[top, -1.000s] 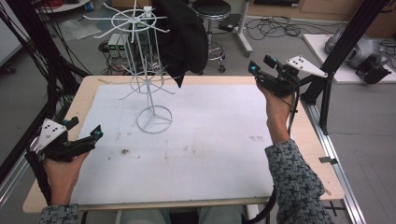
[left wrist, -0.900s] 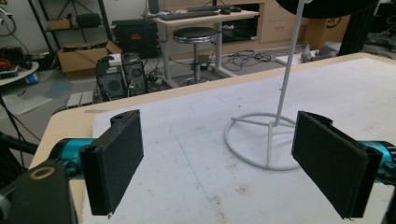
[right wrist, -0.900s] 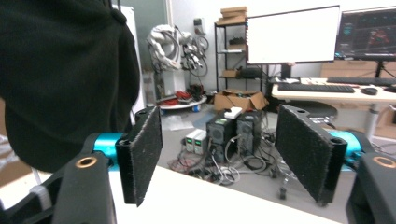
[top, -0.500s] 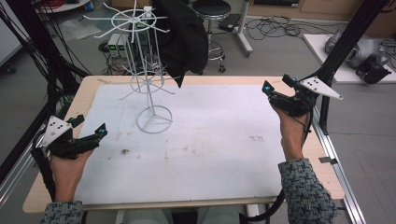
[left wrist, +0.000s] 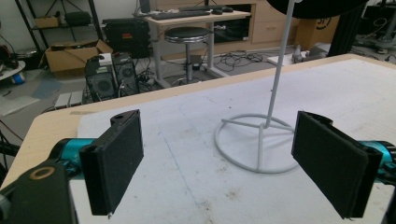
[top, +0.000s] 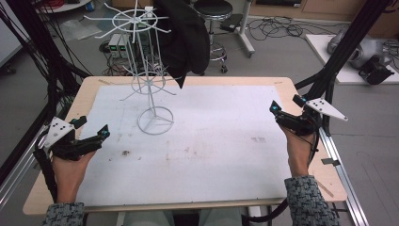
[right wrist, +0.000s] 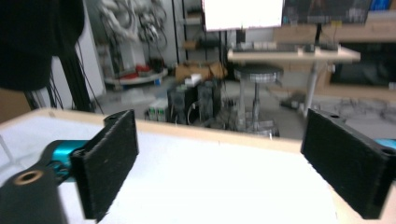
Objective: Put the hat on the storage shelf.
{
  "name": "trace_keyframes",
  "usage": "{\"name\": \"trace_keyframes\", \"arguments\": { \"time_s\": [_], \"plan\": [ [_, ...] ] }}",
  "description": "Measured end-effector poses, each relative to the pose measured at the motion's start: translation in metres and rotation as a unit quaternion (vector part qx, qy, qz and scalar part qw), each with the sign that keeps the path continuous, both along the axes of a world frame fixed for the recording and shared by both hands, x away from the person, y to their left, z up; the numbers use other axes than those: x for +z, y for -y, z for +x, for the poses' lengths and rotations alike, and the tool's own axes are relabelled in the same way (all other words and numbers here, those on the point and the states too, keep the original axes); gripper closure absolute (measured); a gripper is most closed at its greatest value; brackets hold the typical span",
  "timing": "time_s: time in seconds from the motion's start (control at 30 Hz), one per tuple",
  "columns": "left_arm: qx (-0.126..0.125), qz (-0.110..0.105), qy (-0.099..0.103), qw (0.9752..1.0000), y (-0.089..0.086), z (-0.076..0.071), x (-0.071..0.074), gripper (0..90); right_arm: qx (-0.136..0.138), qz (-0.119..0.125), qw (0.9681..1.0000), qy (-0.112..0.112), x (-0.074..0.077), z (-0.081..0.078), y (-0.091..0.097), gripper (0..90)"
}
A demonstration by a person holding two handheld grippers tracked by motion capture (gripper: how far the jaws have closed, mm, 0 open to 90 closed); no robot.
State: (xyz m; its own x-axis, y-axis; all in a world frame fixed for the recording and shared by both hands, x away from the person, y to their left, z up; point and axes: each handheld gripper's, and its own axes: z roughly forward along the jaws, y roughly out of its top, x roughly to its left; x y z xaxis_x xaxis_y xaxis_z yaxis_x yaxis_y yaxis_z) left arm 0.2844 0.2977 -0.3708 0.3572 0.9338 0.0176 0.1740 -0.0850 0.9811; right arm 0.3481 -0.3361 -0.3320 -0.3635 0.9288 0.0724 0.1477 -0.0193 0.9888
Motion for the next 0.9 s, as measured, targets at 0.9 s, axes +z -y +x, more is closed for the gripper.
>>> {"name": "trace_keyframes", "arguments": {
  "time_s": [0.9],
  "plan": [
    [0.000, -0.003, -0.012, 0.9999, 0.000, 0.005, -0.006, 16.8, -0.013, -0.024, 0.9994, -0.020, -0.065, -0.021, -0.010, 9.8]
  ]
}}
